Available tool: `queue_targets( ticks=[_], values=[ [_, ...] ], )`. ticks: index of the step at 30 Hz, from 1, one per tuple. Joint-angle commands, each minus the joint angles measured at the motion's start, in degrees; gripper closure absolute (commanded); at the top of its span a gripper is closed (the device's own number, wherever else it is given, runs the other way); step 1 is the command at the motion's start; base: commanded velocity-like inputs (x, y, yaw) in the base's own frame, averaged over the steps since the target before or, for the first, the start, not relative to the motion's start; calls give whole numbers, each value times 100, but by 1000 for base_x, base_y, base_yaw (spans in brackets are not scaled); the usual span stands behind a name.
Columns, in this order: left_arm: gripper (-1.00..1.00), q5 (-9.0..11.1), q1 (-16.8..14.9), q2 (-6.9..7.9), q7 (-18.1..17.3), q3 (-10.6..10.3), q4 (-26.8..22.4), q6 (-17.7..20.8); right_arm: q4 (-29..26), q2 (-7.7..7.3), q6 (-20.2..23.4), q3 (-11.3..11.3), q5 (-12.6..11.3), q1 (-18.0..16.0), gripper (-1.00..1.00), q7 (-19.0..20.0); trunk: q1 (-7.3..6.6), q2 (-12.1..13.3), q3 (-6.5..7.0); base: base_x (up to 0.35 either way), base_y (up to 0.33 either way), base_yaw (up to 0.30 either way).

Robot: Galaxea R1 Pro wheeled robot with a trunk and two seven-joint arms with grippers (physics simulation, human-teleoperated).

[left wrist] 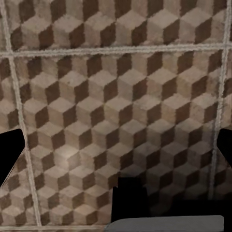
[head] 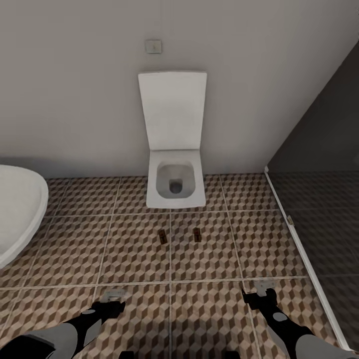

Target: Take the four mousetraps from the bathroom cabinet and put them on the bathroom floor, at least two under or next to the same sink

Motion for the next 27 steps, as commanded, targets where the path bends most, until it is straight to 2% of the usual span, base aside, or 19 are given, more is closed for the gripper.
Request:
queue_targets(
  ticks=[1, 10, 14, 17, 20, 24, 27],
  values=[
    [-100, 60, -8, 11, -36, -45, 28, -40, 44, -2, -37, 50, -48, -3, -100, -18, -23, 40, 16, 0, 0, 0],
    [-100, 60, 71, 200, -45, -45, 38, -49, 260, 31, -280, 50, -127, 1, -100, -18, -220, 401, 177, 0, 0, 0],
    [-100, 60, 171, 363, -52, -45, 40, -57, 392, 48, -412, 50, -161, 10, -100, -4, -308, 561, 249, 0, 0, 0],
    [-100, 60, 249, 499, -59, -45, 40, -85, 498, 56, -482, 50, -176, 18, -100, 150, -374, 681, 303, 0, 0, 0],
    [-100, 60, 300, 549, -61, -45, 40, -148, 524, 57, -499, 50, -193, 33, -100, 325, -440, 802, 357, 0, 0, 0],
    [-100, 60, 392, 585, -57, -45, 41, -354, 542, 59, -513, 50, -367, 109, -100, 556, -528, 962, 429, 0, 0, 0],
    [-100, 60, 480, 594, -55, -45, 41, -524, 550, 63, -516, 50, -607, 158, -100, 632, -594, 1082, 483, 0, 0, 0]
  ],
)
